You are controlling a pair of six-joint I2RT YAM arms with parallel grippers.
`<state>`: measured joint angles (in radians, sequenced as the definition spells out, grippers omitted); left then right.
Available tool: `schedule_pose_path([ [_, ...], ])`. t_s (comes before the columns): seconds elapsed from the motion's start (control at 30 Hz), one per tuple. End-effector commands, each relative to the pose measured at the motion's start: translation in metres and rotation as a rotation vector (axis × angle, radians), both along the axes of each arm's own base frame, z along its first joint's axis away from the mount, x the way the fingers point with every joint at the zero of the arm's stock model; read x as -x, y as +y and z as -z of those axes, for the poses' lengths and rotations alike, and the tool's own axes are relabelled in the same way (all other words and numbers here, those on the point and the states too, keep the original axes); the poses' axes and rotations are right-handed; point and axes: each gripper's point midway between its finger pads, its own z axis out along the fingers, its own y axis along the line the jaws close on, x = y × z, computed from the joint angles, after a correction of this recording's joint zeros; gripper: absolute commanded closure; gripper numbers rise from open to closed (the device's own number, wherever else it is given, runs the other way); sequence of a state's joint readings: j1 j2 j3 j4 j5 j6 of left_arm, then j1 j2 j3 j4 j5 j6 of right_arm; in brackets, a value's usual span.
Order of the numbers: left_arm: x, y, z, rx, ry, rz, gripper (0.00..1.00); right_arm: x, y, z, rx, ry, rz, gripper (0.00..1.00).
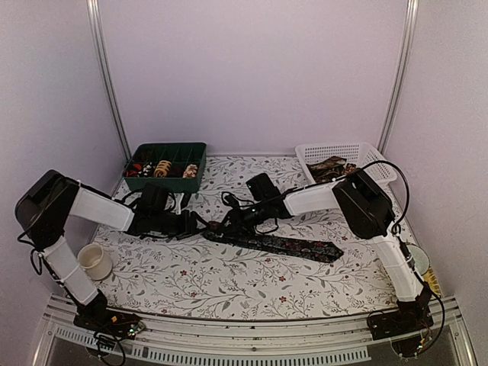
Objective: Roll the ties
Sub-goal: Roll the tie at the center of the board.
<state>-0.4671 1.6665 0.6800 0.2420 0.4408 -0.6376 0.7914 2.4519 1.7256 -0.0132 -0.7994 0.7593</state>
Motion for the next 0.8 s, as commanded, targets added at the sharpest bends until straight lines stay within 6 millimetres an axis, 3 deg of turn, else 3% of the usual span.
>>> schedule_pose_path([
  [0.0, -0.004, -0.012, -0.006, 0.113, -0.024, 0.044, 0.47, 0.009, -0.021, 0.073, 0.111, 0.104, 0.002, 0.73],
  [0.3, 0.0, -0.019, 0.017, 0.137, 0.034, 0.076, 0.47, 0.012, -0.026, 0.087, 0.133, 0.119, -0.006, 0.73],
  [0.6, 0.001, -0.007, 0.042, 0.085, 0.058, 0.021, 0.41, 0.012, -0.027, 0.088, 0.133, 0.117, -0.009, 0.73],
  [0.77, 0.009, -0.018, 0.048, 0.19, 0.108, 0.063, 0.47, 0.012, -0.028, 0.09, 0.135, 0.119, -0.008, 0.73],
])
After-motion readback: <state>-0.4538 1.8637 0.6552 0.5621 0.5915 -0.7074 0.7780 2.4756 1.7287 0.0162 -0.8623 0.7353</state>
